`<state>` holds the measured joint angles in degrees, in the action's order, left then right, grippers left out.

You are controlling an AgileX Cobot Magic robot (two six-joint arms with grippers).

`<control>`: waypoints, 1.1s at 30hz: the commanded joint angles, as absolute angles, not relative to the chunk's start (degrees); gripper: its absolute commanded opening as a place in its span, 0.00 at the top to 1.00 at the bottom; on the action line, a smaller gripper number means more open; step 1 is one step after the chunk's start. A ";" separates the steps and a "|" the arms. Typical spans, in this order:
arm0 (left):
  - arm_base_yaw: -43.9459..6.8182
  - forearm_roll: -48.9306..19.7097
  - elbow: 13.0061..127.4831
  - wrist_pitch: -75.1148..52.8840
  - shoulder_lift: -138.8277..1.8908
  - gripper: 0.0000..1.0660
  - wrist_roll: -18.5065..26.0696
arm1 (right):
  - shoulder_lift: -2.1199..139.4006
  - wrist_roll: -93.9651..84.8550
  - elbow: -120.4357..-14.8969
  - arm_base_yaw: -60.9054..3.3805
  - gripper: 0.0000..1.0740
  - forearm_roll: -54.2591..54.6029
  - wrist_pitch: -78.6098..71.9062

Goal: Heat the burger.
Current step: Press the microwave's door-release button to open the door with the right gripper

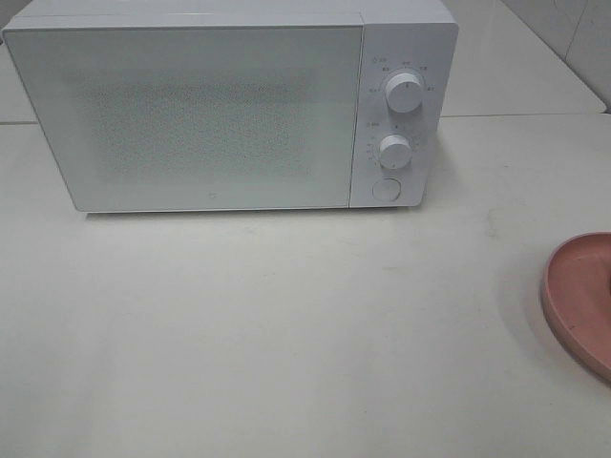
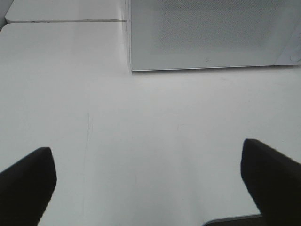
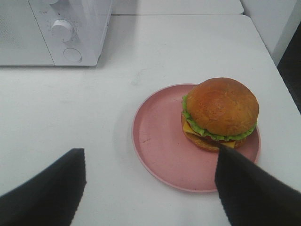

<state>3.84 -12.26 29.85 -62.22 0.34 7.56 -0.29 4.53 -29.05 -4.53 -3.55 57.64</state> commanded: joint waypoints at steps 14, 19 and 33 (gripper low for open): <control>3.50 -12.78 29.68 -61.42 1.60 0.06 7.68 | -1.89 4.47 -28.88 -4.24 0.30 -3.55 56.95; 3.50 -12.78 29.68 -61.42 1.60 0.06 7.68 | 1.15 4.30 -30.71 -4.24 0.30 -3.55 56.38; 3.50 -12.78 29.68 -61.42 1.60 0.06 7.68 | 13.06 4.07 -31.17 -4.24 0.30 -3.84 46.87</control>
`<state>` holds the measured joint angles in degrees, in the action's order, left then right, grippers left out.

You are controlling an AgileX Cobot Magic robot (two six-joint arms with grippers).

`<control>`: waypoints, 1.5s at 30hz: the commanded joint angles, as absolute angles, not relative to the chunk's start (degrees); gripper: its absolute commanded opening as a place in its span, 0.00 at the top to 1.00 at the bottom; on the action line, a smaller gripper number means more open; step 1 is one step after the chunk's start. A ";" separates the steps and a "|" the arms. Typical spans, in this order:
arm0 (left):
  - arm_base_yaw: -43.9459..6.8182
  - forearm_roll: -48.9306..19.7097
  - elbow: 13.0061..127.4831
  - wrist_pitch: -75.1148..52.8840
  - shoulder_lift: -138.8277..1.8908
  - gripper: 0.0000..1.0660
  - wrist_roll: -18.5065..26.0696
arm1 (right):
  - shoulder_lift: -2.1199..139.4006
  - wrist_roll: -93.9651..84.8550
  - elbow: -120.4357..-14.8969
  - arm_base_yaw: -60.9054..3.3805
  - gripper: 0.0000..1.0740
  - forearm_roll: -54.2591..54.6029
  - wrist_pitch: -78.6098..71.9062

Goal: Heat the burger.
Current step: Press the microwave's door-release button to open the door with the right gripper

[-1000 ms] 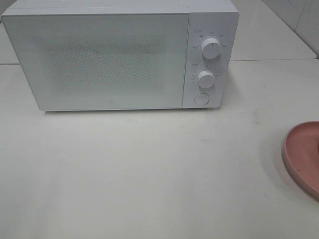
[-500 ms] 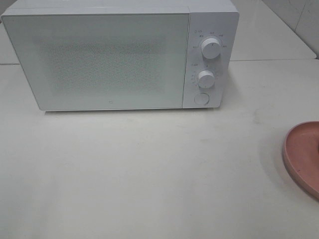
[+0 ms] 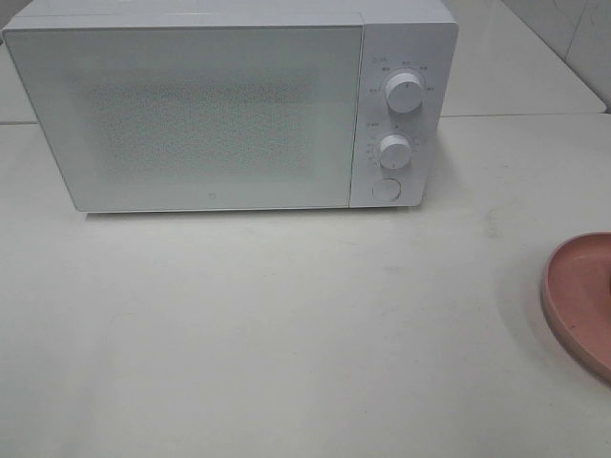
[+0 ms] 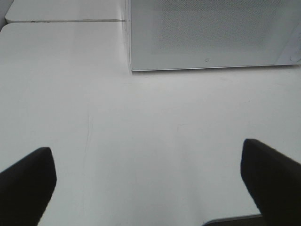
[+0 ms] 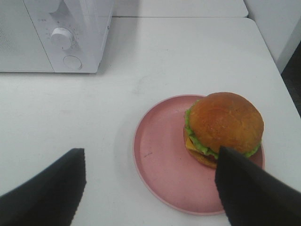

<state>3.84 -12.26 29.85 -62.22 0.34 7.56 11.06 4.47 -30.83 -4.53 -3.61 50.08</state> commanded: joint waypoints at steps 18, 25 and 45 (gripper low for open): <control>3.50 -12.78 29.68 -61.42 1.60 0.06 7.68 | 27.33 4.30 -31.17 -4.24 0.30 -3.78 34.03; 3.50 -12.78 29.68 -61.42 1.60 0.06 7.68 | 33.00 4.30 -31.17 -4.24 0.30 -3.78 27.62; 3.50 -12.78 29.68 -61.42 1.60 0.06 7.68 | 49.56 4.30 -30.83 -4.24 0.30 -3.50 6.88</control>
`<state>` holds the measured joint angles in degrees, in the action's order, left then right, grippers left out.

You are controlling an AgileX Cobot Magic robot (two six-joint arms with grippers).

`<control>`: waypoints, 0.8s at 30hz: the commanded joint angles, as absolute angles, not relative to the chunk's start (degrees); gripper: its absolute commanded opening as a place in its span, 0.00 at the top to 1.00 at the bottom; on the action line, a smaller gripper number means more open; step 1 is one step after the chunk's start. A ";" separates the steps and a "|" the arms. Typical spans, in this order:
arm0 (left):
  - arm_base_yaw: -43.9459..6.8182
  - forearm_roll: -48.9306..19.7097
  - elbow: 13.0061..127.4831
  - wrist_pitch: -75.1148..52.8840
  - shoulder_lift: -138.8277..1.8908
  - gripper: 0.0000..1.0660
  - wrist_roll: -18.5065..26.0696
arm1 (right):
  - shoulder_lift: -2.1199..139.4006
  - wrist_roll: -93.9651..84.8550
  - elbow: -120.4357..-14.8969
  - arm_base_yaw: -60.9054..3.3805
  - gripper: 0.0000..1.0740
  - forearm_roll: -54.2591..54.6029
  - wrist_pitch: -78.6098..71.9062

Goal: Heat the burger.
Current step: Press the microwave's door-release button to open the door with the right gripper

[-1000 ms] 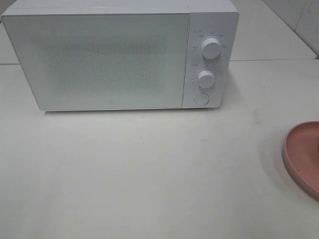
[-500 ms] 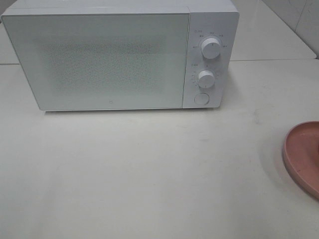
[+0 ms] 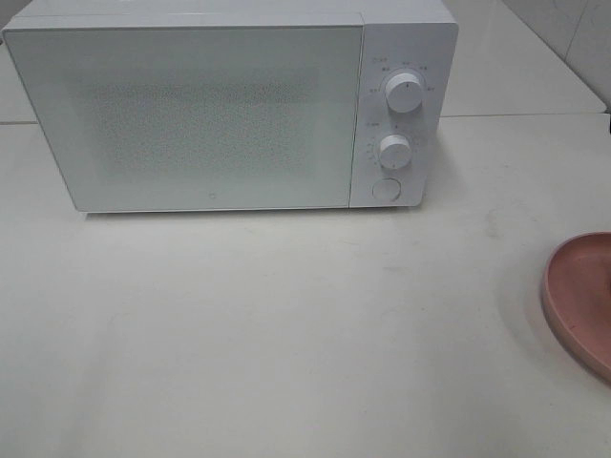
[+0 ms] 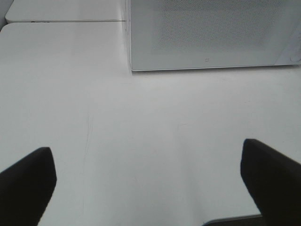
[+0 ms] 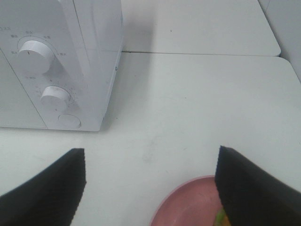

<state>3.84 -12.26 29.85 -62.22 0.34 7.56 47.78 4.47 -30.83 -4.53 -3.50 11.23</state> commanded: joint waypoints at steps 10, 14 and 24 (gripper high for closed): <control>3.50 -12.78 29.68 -61.42 1.60 0.06 7.68 | 53.69 4.24 -22.00 -4.24 0.30 -3.32 -18.62; 3.50 -12.78 29.68 -61.42 1.60 0.06 7.68 | 55.41 4.07 -18.91 -4.24 0.30 -3.32 -25.67; 3.50 -12.78 29.68 -61.42 1.60 0.06 7.68 | 58.84 0.63 -12.95 -9.22 0.30 7.85 -38.39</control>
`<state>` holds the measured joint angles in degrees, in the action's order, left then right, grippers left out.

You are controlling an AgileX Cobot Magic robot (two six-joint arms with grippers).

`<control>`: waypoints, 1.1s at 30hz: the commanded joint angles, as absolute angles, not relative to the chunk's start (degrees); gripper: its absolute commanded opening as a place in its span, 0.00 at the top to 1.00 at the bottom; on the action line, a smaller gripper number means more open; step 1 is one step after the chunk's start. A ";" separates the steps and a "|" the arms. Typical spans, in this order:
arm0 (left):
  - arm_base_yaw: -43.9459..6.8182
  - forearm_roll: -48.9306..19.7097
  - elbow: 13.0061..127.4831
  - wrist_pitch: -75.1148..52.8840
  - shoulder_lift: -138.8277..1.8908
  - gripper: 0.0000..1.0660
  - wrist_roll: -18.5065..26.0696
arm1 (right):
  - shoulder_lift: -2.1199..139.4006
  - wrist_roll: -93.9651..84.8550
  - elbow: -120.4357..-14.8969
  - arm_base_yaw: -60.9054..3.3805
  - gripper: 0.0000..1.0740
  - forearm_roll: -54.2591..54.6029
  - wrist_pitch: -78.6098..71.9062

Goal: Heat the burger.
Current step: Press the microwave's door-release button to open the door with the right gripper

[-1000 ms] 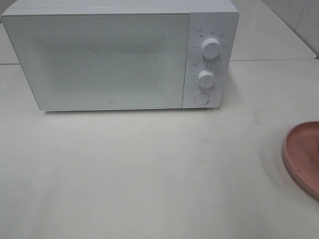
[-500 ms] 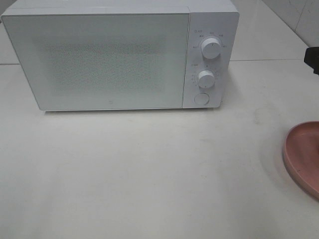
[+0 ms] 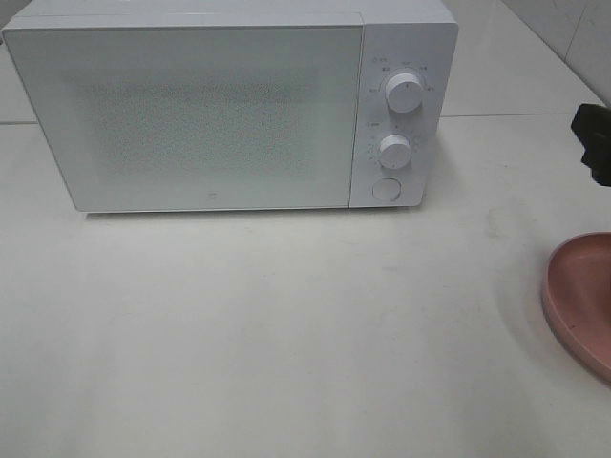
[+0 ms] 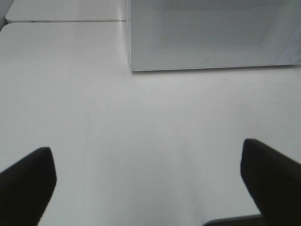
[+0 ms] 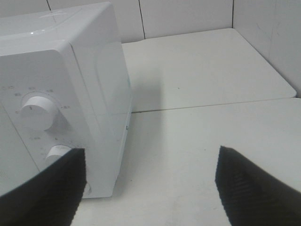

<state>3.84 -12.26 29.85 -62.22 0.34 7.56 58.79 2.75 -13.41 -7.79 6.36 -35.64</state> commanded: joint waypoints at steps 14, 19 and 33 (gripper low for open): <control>3.50 -12.78 29.68 -61.42 1.26 0.06 7.68 | 66.46 -19.02 -12.49 -26.87 0.30 28.65 -51.45; 3.50 -12.78 29.68 -61.42 1.26 0.06 7.68 | 73.17 -20.17 -12.49 -34.32 0.30 34.84 -60.91; 3.50 -12.78 29.68 -61.42 1.26 0.06 7.68 | 87.55 -20.17 -12.55 -52.25 0.30 51.22 -78.38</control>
<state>3.84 -12.26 29.85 -62.22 0.34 7.56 85.94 -19.60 -12.66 -49.85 48.47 -69.04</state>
